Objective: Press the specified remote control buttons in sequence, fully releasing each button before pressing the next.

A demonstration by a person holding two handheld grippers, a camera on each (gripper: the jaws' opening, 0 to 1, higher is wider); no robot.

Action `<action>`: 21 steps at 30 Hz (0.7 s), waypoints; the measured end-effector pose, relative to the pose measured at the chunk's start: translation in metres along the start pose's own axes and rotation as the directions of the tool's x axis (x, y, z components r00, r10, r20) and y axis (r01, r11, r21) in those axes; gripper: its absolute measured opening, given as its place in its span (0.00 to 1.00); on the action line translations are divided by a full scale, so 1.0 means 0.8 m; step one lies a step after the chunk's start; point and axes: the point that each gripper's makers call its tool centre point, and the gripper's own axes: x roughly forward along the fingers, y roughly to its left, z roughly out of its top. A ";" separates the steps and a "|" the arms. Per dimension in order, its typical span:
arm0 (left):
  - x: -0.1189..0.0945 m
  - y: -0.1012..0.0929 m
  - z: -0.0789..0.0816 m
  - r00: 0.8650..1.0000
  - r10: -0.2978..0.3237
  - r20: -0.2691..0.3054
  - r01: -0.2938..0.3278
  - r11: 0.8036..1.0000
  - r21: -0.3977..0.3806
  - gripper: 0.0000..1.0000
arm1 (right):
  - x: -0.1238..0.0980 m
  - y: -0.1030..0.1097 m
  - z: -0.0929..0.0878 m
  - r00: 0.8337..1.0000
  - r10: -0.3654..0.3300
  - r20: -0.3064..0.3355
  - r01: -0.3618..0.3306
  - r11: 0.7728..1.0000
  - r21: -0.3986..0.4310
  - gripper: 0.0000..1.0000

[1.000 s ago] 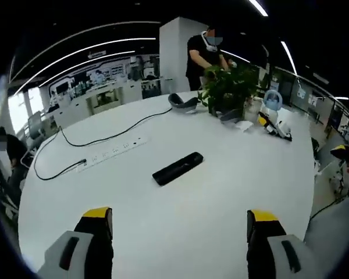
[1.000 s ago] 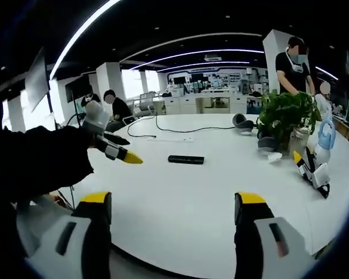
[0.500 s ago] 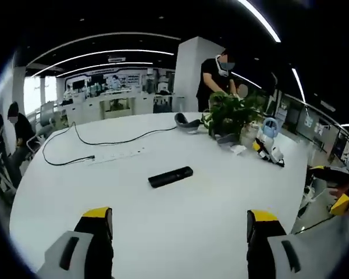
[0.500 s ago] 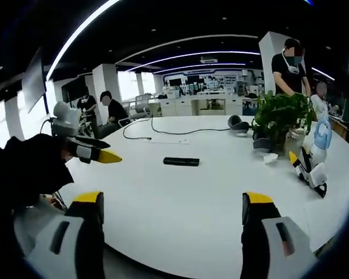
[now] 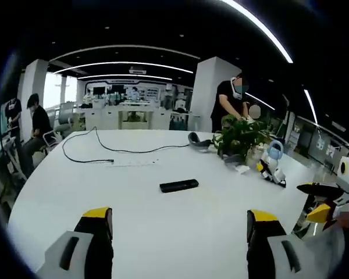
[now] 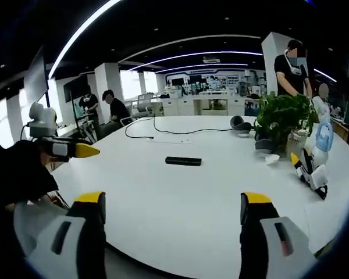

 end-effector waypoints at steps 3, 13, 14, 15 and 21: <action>-0.021 0.008 -0.004 0.999 0.043 0.005 -0.043 0.999 0.002 1.00 | 0.000 0.000 -0.002 1.000 -0.002 -0.008 0.002 1.000 -0.008 0.99; -0.088 0.038 -0.024 0.988 0.145 0.048 -0.146 0.989 0.004 1.00 | -0.002 0.004 0.002 1.000 0.006 0.006 -0.005 1.000 -0.021 0.98; -0.092 0.041 -0.025 0.986 0.156 0.061 -0.157 0.988 0.001 1.00 | -0.002 0.004 0.002 1.000 0.006 0.006 -0.006 1.000 -0.023 0.98; -0.096 0.044 -0.027 0.984 0.165 0.059 -0.165 0.986 -0.005 1.00 | -0.002 0.004 0.003 1.000 0.007 0.010 -0.006 1.000 -0.024 0.98; -0.107 0.054 -0.044 0.977 0.208 0.045 -0.208 0.978 -0.002 1.00 | -0.002 0.004 0.002 1.000 0.004 0.008 -0.003 1.000 -0.024 0.97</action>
